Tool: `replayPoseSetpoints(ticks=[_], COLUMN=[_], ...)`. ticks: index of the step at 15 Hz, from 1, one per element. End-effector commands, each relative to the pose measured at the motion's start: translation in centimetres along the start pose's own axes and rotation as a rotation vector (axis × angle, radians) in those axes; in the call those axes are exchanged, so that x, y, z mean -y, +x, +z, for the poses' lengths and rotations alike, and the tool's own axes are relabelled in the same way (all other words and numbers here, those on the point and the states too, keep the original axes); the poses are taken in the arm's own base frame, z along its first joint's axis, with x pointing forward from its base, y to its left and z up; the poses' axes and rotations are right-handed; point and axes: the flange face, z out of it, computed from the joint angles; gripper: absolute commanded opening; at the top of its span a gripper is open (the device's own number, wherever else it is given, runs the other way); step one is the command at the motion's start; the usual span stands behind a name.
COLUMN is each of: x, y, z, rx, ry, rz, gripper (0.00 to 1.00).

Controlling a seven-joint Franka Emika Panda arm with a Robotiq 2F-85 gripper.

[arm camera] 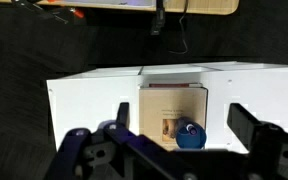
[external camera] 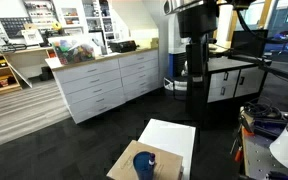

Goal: Take the marker out of the cup and put it on the book

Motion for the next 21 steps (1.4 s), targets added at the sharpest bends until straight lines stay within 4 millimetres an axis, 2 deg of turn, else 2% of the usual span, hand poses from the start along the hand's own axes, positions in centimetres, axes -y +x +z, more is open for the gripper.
replayPoseSetpoints(ticks=[1, 21], x=[-0.01, 0.12], y=[0.01, 0.24], z=[-0.04, -0.08], rx=[0.0, -0.016], ry=[0.0, -0.004], rz=[0.0, -0.027], gripper=[1.0, 1.0])
